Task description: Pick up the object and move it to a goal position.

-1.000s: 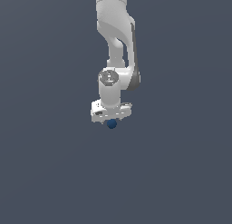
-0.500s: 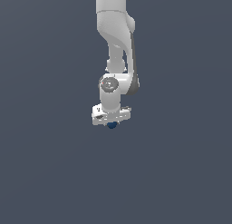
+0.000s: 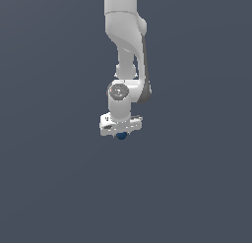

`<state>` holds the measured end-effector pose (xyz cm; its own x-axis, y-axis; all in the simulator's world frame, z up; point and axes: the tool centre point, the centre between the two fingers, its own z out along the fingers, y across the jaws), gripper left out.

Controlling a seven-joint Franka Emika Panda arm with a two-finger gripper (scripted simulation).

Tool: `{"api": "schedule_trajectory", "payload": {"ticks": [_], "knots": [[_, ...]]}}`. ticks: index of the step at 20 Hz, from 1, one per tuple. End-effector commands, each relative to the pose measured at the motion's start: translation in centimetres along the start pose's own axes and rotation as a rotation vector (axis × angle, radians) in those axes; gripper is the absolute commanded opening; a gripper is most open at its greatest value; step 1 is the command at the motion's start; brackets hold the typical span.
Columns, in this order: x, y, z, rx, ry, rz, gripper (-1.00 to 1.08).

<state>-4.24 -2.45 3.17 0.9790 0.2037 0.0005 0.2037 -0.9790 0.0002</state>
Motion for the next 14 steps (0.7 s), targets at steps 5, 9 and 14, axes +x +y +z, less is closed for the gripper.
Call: {"api": "schedule_trajectory", "payload": {"ticks": [5, 9, 14], "knots": [[-0.3, 0.2, -0.5, 0.000, 0.000, 0.000, -1.00], [-0.9, 0.8, -1.7, 0.000, 0.000, 0.000, -1.00], [-2.1, 2.1, -4.3, 0.000, 0.000, 0.000, -1.00]]}}
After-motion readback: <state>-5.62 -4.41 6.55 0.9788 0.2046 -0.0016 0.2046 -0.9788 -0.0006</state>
